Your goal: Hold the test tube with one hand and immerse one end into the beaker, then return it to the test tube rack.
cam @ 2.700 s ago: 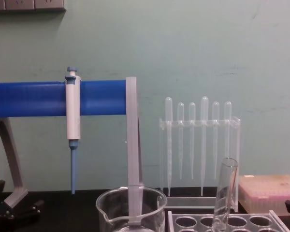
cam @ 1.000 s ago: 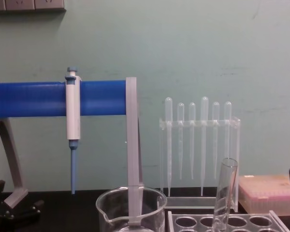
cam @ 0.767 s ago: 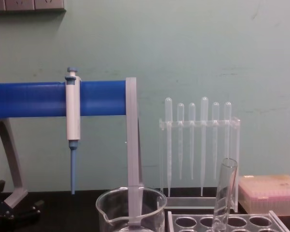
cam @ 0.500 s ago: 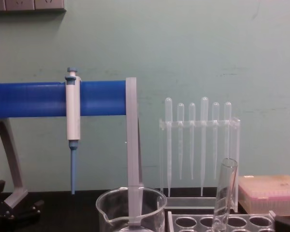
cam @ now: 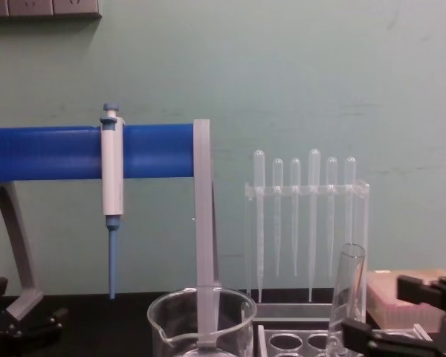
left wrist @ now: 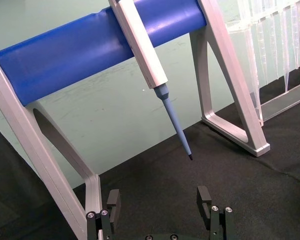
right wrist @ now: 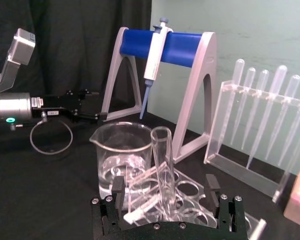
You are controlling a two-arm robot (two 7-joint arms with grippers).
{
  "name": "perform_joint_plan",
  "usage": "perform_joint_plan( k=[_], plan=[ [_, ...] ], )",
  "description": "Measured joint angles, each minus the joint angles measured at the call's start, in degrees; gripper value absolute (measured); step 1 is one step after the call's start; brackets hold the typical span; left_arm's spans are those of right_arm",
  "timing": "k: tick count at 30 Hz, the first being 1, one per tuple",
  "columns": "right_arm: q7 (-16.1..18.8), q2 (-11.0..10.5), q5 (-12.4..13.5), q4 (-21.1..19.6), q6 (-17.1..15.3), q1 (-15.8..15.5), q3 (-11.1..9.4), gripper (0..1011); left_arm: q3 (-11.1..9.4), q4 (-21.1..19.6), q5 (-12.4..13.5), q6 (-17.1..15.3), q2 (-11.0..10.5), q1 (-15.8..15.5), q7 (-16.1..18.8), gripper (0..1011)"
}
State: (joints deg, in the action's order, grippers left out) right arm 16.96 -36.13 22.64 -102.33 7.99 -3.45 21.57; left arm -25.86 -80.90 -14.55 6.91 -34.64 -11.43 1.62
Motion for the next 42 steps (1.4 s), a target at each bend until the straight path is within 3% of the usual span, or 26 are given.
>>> perform_joint_plan(
  k=[12, 24, 33, 42],
  plan=[
    [1.2, 5.26, -3.32, 4.12, -2.97, 6.06, 1.6, 1003, 0.0, 0.0, 0.0, 0.0, 0.0, 0.0, 0.0, 1000],
    [1.04, 8.64, -4.53, 5.53, -6.12, 6.98, 1.35, 1003, 0.0, 0.0, 0.0, 0.0, 0.0, 0.0, 0.0, 1000],
    [1.03, 8.47, -4.48, 5.49, -5.98, 6.97, 1.35, 996, 0.0, 0.0, 0.0, 0.0, 0.0, 0.0, 0.0, 1000],
    [1.03, 8.34, -4.39, 5.44, -5.82, 6.93, 1.39, 788, 0.0, 0.0, 0.0, 0.0, 0.0, 0.0, 0.0, 1000]
  ],
)
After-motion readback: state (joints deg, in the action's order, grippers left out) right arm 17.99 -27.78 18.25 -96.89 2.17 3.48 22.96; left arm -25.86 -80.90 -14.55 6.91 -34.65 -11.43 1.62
